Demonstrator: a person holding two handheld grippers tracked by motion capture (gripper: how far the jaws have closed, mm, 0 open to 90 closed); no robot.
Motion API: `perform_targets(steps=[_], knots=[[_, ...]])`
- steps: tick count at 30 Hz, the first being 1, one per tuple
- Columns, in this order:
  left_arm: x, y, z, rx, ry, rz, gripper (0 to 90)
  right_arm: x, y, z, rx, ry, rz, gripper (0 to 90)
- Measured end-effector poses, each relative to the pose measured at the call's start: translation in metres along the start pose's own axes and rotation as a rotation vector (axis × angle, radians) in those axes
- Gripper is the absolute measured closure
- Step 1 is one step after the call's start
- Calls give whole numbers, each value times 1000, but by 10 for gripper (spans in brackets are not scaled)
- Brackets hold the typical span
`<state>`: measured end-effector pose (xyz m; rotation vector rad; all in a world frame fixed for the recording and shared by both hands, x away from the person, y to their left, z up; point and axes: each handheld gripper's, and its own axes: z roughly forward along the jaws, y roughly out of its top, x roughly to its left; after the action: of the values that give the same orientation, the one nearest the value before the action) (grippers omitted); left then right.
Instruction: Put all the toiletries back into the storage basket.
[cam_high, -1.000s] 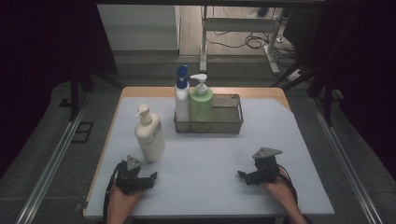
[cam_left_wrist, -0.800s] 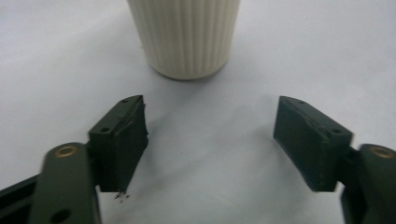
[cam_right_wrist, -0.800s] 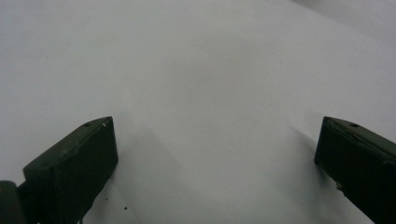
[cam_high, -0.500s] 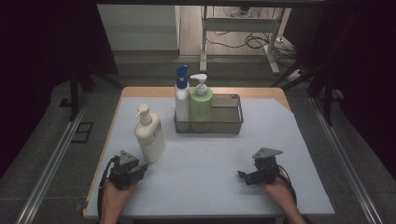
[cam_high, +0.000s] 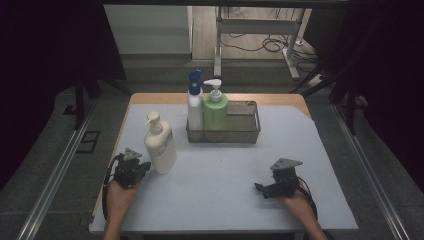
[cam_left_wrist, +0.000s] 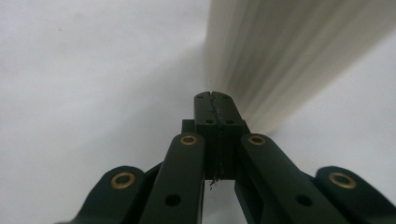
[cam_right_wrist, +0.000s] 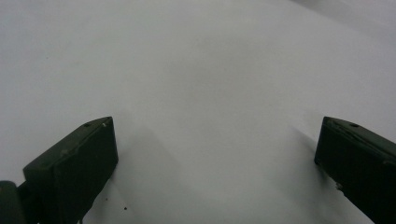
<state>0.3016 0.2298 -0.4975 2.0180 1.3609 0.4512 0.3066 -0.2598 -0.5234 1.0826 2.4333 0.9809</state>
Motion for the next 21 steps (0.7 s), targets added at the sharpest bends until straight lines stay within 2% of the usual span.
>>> perform_targets(steps=[7, 11, 13, 15, 17, 21], knots=[[8, 9, 14, 0, -15, 0, 893, 0, 0, 0, 0, 0, 0, 0], [11, 13, 20, -3, -36, 13, 893, 0, 0, 0, 0, 0, 0, 0], [13, 14, 21, -10, -50, 7, 893, 0, 0, 0, 0, 0, 0, 0], [13, 15, 21, -16, -54, -2, 893, 0, 0, 0, 0, 0, 0, 0], [13, 16, 22, -14, -53, 11, 894, 0, 0, 0, 0, 0, 0, 0], [7, 16, 25, -18, -78, 22, 894, 0, 0, 0, 0, 0, 1, 0]])
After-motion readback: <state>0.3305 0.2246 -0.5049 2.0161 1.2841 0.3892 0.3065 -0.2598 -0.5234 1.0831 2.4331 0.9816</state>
